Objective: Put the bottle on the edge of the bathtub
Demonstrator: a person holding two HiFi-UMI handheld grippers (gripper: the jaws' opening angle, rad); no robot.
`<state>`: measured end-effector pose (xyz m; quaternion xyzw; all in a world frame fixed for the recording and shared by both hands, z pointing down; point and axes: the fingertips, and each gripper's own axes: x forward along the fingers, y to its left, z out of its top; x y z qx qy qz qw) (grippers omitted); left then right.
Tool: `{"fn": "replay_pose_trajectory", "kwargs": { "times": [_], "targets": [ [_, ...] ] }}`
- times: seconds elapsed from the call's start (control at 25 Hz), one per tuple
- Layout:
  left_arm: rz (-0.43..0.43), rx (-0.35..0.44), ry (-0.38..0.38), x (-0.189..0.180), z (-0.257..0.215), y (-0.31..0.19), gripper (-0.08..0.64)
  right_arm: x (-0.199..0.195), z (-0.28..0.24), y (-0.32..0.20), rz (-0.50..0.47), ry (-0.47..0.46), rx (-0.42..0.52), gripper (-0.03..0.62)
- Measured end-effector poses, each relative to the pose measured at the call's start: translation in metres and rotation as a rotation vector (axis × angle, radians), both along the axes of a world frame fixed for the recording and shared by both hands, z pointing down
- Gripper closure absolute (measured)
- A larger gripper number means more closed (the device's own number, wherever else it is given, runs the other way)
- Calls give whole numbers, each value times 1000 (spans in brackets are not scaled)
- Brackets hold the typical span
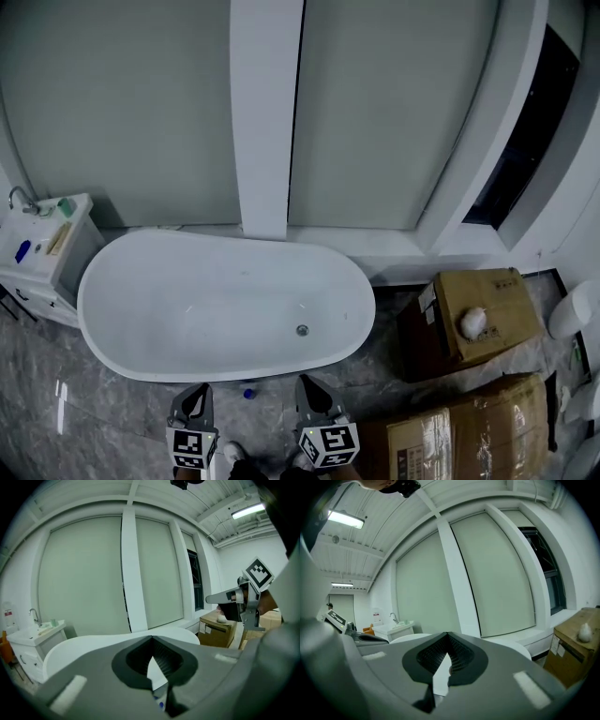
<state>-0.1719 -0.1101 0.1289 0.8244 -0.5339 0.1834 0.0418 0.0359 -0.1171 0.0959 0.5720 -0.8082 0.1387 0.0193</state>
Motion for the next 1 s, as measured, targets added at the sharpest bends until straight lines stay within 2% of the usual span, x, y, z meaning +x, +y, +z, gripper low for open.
{"fn": "replay_pose_trajectory", "kwargs": {
  "times": [0.24, 0.48, 0.72, 1.0],
  "targets": [
    [-15, 32, 24, -2, -27, 10, 551, 9, -20, 7, -13, 5, 32, 569],
    [-65, 55, 54, -5, -52, 23, 551, 4, -40, 19, -62, 32, 75, 569],
    [-107, 75, 143, -7, -74, 33, 551, 13, -54, 26, -73, 51, 105, 569],
    [-89, 91, 123, 18, -92, 39, 551, 28, -70, 34, -84, 65, 136, 569]
  ]
}}
